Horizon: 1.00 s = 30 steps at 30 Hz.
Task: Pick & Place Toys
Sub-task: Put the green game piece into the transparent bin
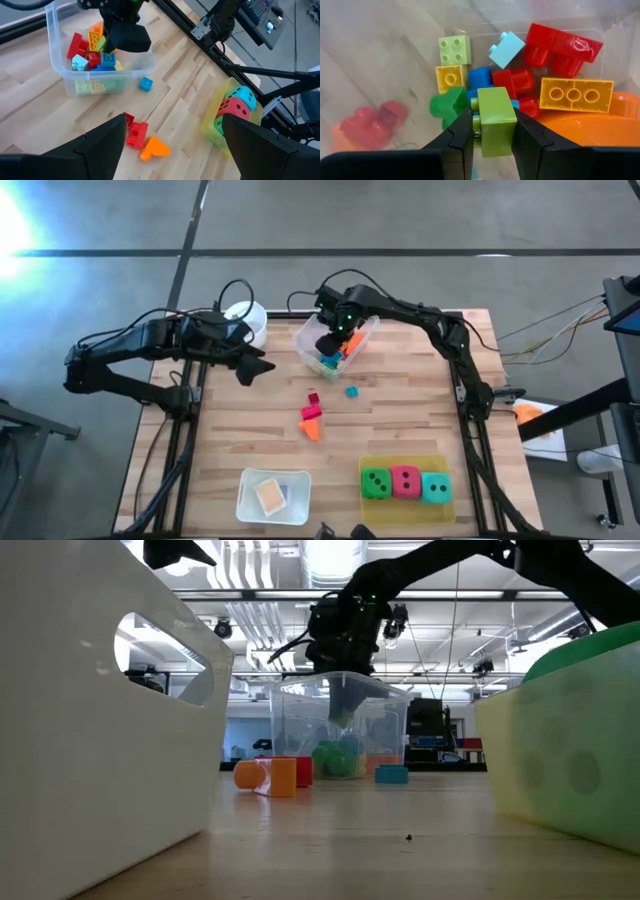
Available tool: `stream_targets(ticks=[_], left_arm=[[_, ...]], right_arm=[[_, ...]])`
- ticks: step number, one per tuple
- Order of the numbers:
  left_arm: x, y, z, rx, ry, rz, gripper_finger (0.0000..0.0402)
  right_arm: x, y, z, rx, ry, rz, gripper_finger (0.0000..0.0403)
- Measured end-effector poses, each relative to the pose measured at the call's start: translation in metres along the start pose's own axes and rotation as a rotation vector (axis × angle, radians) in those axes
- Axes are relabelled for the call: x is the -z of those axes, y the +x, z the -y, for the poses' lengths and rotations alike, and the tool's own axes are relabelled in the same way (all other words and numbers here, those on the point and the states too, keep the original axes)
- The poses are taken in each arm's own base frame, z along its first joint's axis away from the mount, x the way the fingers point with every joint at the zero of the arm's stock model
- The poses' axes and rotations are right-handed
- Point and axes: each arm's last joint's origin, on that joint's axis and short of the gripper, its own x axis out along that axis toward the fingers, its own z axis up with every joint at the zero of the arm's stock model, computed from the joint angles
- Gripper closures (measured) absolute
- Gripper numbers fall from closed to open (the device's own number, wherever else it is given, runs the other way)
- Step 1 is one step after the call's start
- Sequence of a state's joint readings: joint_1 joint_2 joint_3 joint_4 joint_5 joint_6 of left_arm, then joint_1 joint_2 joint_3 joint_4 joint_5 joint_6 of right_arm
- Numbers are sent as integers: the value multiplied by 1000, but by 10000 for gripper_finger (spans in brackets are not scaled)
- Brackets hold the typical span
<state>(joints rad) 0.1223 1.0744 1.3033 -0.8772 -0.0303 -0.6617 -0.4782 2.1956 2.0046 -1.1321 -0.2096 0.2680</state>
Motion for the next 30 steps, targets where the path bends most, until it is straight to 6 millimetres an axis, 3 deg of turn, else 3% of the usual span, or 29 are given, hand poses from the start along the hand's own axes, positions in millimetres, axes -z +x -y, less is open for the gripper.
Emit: stream_targets(ticks=[13,30], left_arm=[[1,0,-1,-10,0,-12,73],[1,0,-1,-16,-3,-7,73]], right_arm=[[8,24,8,6,8,-25,315],[6,28,8,-1,9,4,315]])
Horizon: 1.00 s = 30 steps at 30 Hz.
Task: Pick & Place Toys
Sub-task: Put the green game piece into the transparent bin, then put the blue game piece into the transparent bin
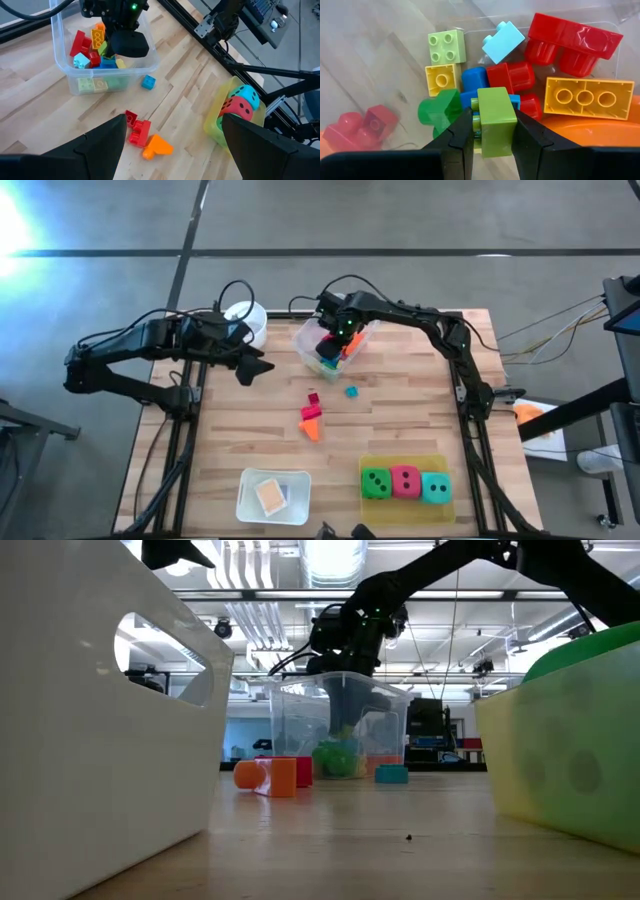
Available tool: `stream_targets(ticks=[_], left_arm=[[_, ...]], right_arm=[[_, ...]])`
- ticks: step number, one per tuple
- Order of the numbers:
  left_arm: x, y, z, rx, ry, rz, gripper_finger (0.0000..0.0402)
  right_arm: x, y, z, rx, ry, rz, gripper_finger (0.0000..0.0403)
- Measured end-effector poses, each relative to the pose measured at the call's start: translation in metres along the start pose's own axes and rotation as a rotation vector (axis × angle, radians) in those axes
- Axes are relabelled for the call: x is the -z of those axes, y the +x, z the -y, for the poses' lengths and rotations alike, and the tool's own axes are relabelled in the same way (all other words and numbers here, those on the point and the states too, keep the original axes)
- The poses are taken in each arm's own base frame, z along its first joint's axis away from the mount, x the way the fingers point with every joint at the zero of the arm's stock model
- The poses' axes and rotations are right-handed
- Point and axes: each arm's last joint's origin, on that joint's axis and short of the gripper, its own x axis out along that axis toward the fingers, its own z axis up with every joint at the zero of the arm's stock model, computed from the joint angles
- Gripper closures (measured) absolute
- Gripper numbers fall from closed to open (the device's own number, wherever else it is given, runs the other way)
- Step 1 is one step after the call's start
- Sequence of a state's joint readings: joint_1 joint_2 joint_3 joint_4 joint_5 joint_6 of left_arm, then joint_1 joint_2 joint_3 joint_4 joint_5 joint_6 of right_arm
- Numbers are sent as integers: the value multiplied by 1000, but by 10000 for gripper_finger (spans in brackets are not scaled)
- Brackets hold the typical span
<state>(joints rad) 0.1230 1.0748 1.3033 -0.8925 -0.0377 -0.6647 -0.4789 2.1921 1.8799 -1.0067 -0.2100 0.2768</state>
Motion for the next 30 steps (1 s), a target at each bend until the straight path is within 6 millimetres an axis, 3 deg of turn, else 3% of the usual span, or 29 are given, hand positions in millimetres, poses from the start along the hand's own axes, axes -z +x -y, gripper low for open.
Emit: stream_targets(ticks=[10,21,26,30], left_arm=[[0,0,0,0,0,0,73],[0,0,0,0,1,0,73],[0,0,0,0,1,0,73],[0,0,0,0,1,0,73]], right_arm=[[0,0,0,1,4,-3,304],[2,3,1,8,10,-16,113],[2,4,1,8,11,-19,58],[2,4,1,8,14,-19,38]])
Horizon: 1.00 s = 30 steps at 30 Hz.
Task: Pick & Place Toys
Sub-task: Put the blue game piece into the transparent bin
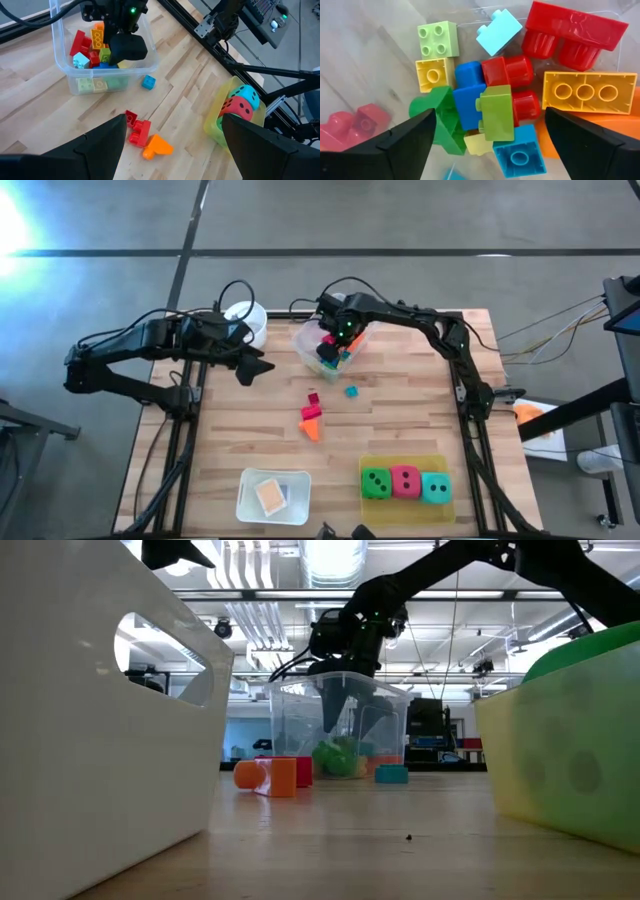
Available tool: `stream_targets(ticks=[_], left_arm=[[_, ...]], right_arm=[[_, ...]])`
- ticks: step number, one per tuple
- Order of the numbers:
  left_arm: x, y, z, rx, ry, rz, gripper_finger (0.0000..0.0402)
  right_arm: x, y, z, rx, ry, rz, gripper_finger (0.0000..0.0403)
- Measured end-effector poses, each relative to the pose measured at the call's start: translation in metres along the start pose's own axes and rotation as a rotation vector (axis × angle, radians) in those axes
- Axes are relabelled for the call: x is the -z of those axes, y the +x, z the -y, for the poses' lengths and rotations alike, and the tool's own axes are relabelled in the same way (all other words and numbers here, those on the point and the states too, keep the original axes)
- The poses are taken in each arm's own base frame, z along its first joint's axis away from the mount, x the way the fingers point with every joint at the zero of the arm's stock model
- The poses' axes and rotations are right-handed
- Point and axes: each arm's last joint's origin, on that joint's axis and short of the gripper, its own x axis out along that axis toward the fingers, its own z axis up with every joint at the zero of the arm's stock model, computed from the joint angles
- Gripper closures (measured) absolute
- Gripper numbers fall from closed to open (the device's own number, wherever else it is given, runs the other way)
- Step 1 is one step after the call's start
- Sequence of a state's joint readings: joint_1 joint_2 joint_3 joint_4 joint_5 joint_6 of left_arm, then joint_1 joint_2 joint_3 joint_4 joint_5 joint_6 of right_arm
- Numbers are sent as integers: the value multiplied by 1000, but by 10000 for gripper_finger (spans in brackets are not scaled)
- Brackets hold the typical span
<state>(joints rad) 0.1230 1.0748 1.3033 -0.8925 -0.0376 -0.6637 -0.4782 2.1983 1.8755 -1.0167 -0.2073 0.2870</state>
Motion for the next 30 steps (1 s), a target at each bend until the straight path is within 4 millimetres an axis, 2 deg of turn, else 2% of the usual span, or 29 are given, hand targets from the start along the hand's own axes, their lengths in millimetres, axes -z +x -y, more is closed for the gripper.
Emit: stream_targets(ticks=[10,13,16,20,24,27,30], left_arm=[[0,0,0,0,0,0,73],[0,0,0,0,0,0,73],[0,0,0,0,-11,0,73],[0,0,0,-1,-13,0,73],[0,0,0,-16,-14,10,73],[0,0,-1,-20,-16,11,73],[0,0,-1,-21,-10,9,73]], right_arm=[[1,-6,-1,-4,-1,9,35],[4,-19,-4,10,-8,29,34],[12,-41,-13,81,-28,65,34],[32,-82,-34,127,-29,143,34],[62,-119,-55,93,-16,226,34],[87,-137,-64,59,39,253,34],[113,-146,-70,62,137,292,34]])
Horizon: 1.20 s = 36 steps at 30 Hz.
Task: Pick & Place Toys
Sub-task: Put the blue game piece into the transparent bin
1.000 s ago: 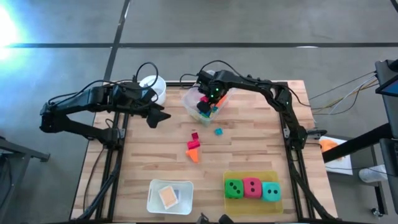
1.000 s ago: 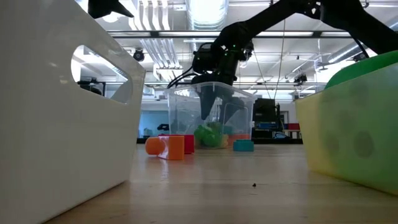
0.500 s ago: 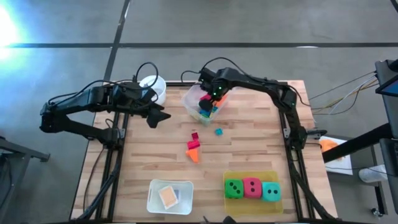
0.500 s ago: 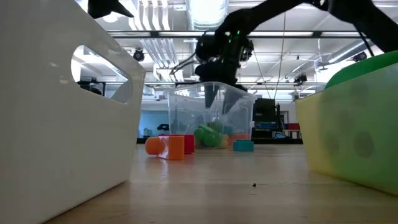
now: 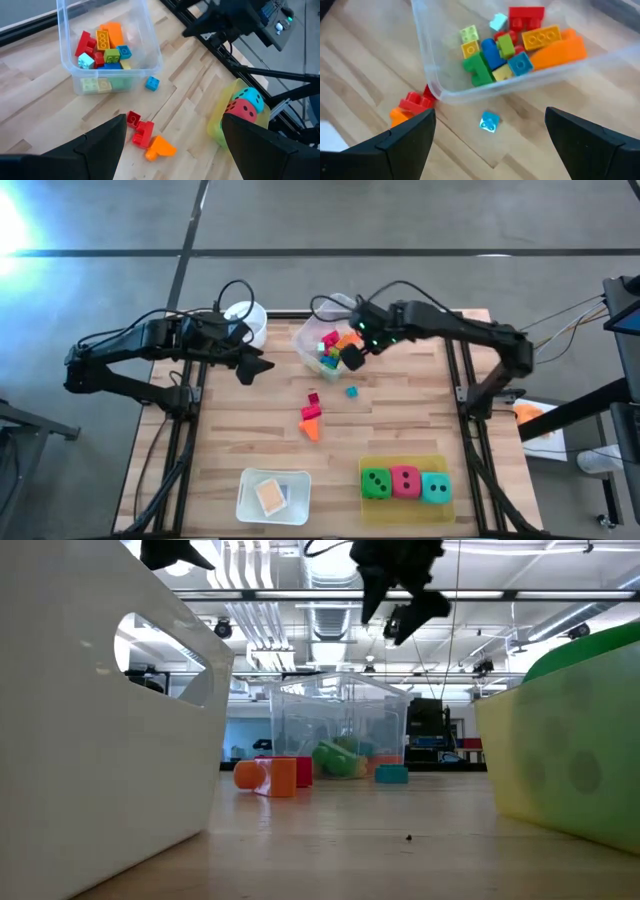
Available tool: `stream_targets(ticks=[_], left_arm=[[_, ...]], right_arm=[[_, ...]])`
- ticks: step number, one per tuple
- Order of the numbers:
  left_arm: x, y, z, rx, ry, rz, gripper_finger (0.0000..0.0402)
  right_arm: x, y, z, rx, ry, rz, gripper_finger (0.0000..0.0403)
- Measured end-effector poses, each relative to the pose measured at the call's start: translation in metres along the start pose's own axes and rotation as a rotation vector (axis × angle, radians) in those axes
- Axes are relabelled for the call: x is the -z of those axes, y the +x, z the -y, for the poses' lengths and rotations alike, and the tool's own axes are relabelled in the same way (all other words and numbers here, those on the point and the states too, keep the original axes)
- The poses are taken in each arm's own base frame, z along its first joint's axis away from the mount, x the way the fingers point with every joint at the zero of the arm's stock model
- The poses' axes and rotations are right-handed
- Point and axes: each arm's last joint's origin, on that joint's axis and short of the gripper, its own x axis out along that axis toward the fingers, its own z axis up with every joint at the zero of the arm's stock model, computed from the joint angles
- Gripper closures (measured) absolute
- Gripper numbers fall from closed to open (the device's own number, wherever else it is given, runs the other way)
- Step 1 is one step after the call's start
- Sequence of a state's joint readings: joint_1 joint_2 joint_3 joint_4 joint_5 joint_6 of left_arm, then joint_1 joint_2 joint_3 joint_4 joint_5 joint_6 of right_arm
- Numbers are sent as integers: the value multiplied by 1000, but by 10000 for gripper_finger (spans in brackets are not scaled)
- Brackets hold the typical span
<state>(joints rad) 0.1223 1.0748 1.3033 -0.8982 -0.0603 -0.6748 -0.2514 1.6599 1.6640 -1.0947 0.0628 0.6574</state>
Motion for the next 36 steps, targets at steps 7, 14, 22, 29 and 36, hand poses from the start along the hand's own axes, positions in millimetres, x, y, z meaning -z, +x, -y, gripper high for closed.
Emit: stream_targets(ticks=[7,14,22,29,36], left_arm=[[0,0,0,0,39,0,73],[1,0,0,-4,26,-6,73],[3,0,-2,-15,31,-33,73],[5,0,-2,-6,23,-62,73],[5,0,-2,16,1,-79,73]], right_arm=[[53,7,-9,95,152,38,34],[83,48,-23,128,244,67,34],[104,110,-25,226,227,103,34],[112,151,-28,276,180,107,34],[118,177,-28,316,178,94,34]])
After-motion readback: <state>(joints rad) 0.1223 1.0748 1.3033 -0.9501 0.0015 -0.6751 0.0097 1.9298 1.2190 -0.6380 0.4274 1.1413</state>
